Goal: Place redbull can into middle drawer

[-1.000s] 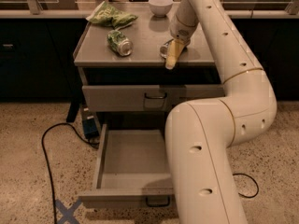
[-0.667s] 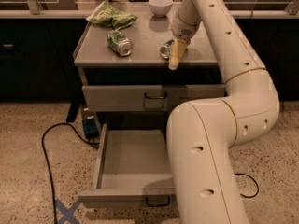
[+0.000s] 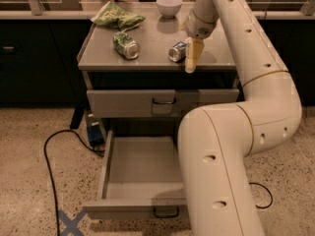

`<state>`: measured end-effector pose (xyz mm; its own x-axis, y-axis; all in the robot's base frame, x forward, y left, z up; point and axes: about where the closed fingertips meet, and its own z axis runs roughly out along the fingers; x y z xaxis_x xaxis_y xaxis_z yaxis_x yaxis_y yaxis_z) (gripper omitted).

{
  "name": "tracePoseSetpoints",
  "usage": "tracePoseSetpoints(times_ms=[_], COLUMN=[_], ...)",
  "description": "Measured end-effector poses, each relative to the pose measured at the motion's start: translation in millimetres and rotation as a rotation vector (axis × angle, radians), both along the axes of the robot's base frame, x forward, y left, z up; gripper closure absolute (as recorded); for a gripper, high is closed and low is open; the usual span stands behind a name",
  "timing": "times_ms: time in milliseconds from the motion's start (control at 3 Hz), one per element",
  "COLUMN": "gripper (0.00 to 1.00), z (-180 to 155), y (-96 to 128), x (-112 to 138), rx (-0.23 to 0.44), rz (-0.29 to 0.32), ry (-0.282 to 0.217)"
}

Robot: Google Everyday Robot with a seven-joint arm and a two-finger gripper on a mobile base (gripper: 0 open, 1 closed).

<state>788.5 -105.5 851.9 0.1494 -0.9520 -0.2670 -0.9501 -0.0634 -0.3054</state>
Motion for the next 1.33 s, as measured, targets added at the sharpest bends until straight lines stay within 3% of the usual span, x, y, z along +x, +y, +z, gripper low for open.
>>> tracePoseSetpoints(times_ms=[667, 1000, 1333], gripper=[0.00, 0.00, 0.00], z=[-5.2, -36.9, -37.1], y=[-1.5, -3.4, -3.3], x=[8.9, 13.8, 13.9], rx=[0.020, 0.028, 0.028], rz=[-0.020, -0.075, -0.075], ry=[-0.018, 0.038, 0.038])
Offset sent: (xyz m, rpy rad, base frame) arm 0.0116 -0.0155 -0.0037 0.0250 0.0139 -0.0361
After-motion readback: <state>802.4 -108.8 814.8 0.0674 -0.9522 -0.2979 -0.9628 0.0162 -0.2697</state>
